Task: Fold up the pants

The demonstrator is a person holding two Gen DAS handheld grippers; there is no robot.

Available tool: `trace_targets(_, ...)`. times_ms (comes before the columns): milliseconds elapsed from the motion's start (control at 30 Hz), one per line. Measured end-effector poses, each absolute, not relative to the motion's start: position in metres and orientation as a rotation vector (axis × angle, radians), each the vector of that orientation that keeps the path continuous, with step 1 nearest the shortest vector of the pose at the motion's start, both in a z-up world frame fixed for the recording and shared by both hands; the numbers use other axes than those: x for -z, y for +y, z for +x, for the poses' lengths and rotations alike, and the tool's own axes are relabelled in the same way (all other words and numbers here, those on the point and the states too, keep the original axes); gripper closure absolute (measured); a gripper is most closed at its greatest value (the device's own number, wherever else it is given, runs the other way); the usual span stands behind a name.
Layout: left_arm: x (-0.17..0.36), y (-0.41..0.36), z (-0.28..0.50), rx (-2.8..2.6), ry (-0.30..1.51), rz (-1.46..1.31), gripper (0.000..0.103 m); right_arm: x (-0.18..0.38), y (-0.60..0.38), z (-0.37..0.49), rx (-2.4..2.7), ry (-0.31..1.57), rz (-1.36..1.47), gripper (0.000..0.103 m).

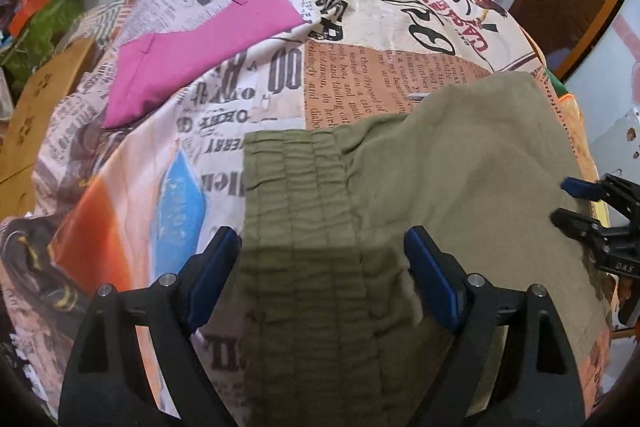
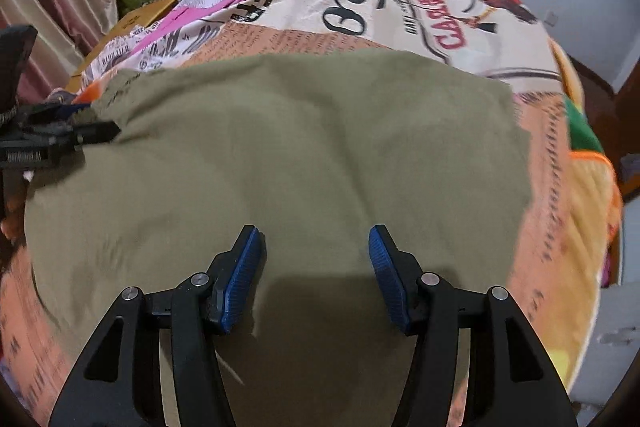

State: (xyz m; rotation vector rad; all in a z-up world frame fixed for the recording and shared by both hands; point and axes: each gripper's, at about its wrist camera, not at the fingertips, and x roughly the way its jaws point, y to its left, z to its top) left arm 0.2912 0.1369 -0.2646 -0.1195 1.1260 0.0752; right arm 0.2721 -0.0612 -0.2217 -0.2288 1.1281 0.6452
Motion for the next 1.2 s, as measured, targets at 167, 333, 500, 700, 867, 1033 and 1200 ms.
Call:
trace_targets(167,0.256,0.134,0.271,-0.087,1.119,-0.082,0.017,0.213,-0.077,0.25,-0.606,1.093,-0.238,0.05)
trace_targets(333,0.246,0.134,0.25,-0.106,1.099,-0.053,0.017,0.211,-0.089,0.227,-0.562,1.084,-0.263,0.048)
trace_targets(500,0.239,0.13,0.232,-0.127,1.086,-0.033,0.017,0.21,-0.105,0.209,-0.528,1.104,-0.231,0.046)
trace_targets(700,0.228,0.13,0.216,-0.133,1.08,-0.045,0.017,0.208,-0.117,0.196,-0.496,1.112,-0.2,0.046)
trace_targets(867,0.209,0.127,0.203,-0.143,1.043,-0.046,0.017,0.188,-0.113,0.188,-0.484,1.053,-0.233,0.046)
trace_targets(1033,0.192,0.122,0.186,-0.131,1.0,-0.079,0.013,0.156,-0.098,0.178,-0.512,0.941,-0.24,0.046)
trace_targets(1200,0.197,0.12,0.171,-0.086,1.01,-0.181,0.013,0.135,-0.078,0.168,-0.57,0.862,-0.206,0.042)
